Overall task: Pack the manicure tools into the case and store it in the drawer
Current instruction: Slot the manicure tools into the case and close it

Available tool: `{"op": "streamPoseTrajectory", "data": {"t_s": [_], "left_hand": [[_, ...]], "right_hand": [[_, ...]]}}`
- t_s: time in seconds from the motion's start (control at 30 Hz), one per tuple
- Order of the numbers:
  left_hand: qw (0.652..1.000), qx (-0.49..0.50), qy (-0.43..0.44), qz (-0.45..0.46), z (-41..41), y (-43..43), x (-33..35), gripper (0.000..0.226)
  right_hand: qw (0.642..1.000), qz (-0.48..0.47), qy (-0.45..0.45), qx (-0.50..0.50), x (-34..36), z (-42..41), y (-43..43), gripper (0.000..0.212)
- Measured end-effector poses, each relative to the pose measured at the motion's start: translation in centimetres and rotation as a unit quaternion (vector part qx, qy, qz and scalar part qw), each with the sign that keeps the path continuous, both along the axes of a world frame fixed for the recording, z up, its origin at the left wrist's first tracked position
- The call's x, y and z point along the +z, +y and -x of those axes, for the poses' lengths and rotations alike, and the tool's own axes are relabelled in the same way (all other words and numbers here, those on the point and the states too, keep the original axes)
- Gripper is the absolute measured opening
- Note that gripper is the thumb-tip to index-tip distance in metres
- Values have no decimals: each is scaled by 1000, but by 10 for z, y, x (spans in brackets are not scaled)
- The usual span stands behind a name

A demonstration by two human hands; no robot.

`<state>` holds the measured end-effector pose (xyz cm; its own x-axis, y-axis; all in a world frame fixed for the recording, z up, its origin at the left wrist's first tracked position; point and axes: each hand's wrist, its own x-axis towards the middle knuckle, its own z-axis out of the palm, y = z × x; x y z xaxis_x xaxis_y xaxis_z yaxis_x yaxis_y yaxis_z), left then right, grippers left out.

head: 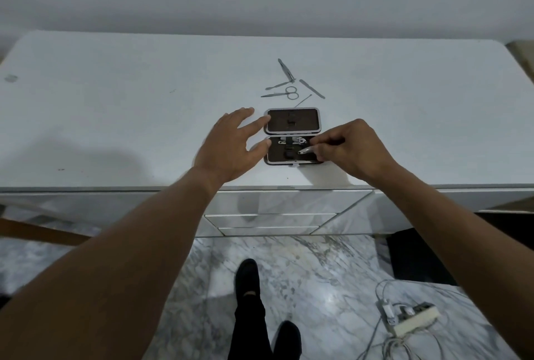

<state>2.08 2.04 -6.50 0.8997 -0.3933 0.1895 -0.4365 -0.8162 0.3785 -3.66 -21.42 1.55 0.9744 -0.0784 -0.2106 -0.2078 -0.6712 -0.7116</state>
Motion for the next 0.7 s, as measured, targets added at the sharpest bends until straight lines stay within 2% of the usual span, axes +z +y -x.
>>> {"op": "streamPoseTrajectory", "data": {"t_s": [0.17,0.33,0.53,0.7], "left_hand": [[1000,-1,0,-4,0,1,1,56],[1000,-2,0,-12,0,1,1,58],[1000,-2,2,-9,-1,1,1,59],[1000,-2,-1,-11,-1,0,0,55]], "right_hand": [[982,149,-52,106,4,1,3,19],[953,215,-91,192,0,-3,2,17],[947,220,-93,214,-7,-6,6,17],[969,160,-93,161,-6,-6,13,11]]}}
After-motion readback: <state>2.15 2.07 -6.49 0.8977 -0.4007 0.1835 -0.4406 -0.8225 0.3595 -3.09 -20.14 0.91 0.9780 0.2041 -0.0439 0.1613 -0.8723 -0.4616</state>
